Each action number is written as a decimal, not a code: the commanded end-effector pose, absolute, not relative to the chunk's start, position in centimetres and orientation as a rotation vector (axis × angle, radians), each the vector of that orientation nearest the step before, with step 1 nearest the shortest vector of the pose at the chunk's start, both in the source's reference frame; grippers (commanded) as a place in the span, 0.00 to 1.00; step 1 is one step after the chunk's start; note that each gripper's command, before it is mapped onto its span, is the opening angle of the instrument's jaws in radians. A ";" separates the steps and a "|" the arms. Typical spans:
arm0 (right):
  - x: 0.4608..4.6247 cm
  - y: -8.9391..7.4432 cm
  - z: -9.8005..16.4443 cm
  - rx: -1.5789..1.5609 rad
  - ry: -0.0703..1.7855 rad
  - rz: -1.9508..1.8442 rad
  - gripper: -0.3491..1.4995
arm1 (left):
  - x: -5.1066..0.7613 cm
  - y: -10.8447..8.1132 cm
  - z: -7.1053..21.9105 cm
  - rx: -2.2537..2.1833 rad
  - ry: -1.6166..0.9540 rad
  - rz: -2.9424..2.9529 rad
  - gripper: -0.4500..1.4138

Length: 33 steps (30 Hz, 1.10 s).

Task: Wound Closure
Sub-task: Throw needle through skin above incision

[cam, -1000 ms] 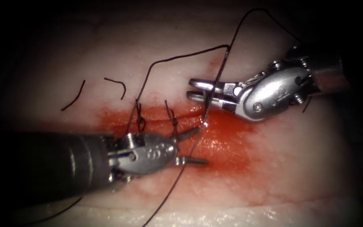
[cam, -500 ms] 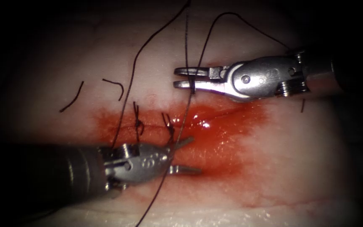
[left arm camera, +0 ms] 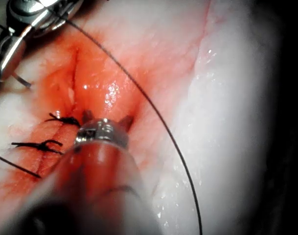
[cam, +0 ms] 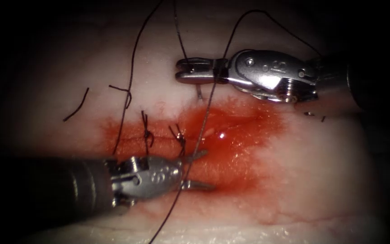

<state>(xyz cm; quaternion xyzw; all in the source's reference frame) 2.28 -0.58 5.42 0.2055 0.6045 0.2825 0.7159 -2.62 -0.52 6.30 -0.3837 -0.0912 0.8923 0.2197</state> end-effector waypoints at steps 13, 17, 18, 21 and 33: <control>2.49 -0.7 5.5 0.700 1.295 0.825 0.00 | -2.63 -0.5 6.3 -1.059 -0.251 2.469 0.44; 2.49 -0.7 5.5 0.780 1.271 0.895 0.00 | -2.62 -0.5 6.3 -1.061 -0.255 2.468 0.44; 2.49 -0.8 5.5 0.798 1.266 0.909 0.00 | -2.61 -0.5 6.3 -1.062 -0.257 2.468 0.44; 2.48 -0.9 5.5 0.854 1.251 0.948 0.00 | -2.60 -0.5 6.3 -1.061 -0.257 2.468 0.44; 2.43 -1.3 5.5 1.022 1.142 1.027 0.00 | -2.54 -0.4 6.2 -1.051 -0.255 2.466 0.44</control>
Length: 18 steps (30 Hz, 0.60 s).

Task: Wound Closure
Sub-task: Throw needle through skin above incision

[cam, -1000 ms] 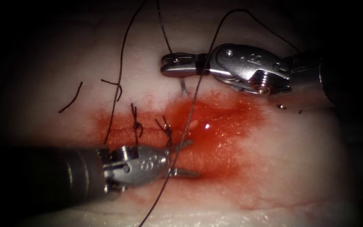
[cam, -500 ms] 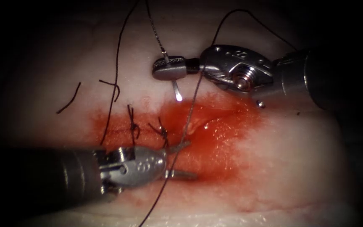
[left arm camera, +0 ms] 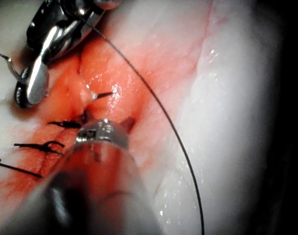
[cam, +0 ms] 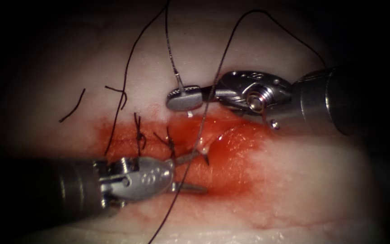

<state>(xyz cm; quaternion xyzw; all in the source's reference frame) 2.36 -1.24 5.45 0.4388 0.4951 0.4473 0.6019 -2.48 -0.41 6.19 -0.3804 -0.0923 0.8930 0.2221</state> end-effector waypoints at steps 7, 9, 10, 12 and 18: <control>2.36 -1.3 5.5 0.907 1.187 1.006 0.21 | -2.53 -0.4 6.2 -1.051 -0.255 2.466 0.44; 2.36 -1.3 5.5 0.864 1.232 1.011 0.57 | -2.54 -0.4 6.2 -1.051 -0.255 2.466 0.44; 2.36 -1.2 5.5 0.759 1.304 1.001 0.84 | -2.54 -0.4 6.2 -1.051 -0.255 2.466 0.44; 2.36 -1.1 5.5 0.696 1.337 0.988 0.88 | -2.54 -0.4 6.2 -1.051 -0.255 2.466 0.44; 2.28 -0.8 5.6 0.556 1.365 0.963 0.87 | -2.53 -0.4 6.2 -1.051 -0.256 2.466 0.44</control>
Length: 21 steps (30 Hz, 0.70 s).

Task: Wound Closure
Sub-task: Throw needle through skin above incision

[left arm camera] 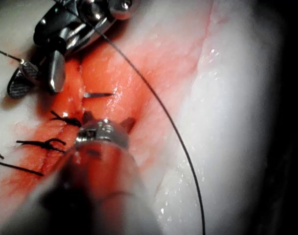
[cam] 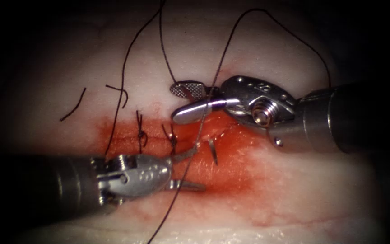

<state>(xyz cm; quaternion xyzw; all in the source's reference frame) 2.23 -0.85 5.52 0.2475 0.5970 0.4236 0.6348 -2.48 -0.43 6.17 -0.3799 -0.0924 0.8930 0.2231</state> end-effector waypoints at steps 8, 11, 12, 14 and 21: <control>2.29 -0.7 5.5 0.484 1.377 0.901 0.84 | -2.54 -0.4 6.2 -1.050 -0.255 2.466 0.44; 2.33 -0.7 5.5 0.469 1.367 0.886 0.80 | -2.54 -0.4 6.2 -1.050 -0.255 2.466 0.44; 2.35 -0.7 5.5 0.460 1.362 0.877 0.79 | -2.54 -0.4 6.2 -1.050 -0.255 2.466 0.44; 2.36 -0.7 5.5 0.447 1.363 0.866 0.71 | -2.54 -0.4 6.2 -1.050 -0.255 2.466 0.44; 2.33 -0.6 5.4 0.481 1.252 0.900 0.00 | -2.54 -0.4 6.2 -1.051 -0.256 2.466 0.44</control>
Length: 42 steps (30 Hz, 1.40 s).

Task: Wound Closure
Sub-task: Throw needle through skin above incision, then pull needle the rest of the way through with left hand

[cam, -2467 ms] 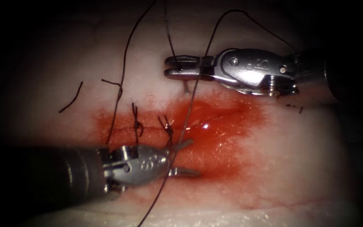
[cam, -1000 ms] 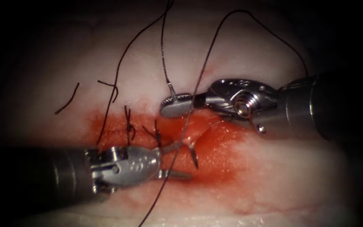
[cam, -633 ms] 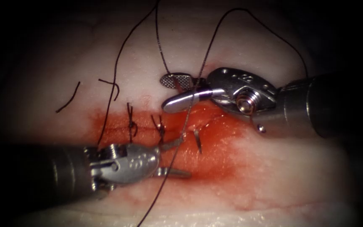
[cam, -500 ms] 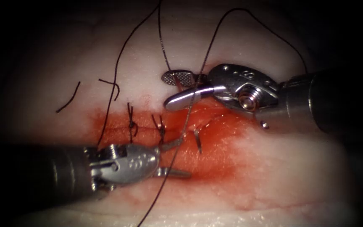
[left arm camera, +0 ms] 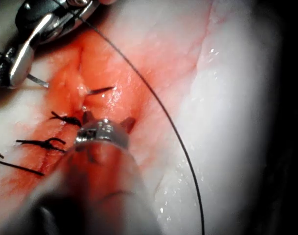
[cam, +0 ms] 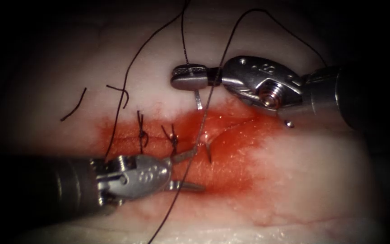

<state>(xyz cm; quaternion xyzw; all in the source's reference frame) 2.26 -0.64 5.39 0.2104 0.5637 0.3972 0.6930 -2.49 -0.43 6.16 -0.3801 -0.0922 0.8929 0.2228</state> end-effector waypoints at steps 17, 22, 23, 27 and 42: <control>2.33 -1.1 5.3 0.764 1.199 0.976 0.00 | -2.53 -0.4 6.2 -1.055 -0.260 2.461 0.44; 2.30 -1.1 5.3 0.768 1.231 0.975 0.08 | -2.49 -0.4 6.1 -1.090 -0.245 2.449 0.44; 2.29 -1.1 5.3 0.769 1.228 0.983 0.26 | -2.48 -0.4 6.1 -1.100 -0.238 2.455 0.44; 2.18 -1.0 5.4 0.676 1.256 0.921 0.70 | -2.45 -0.4 6.0 -1.155 -0.189 2.500 0.41; 1.43 -0.9 5.4 0.603 1.389 1.025 0.42 | -2.73 -0.3 5.9 -1.434 -0.018 2.595 0.38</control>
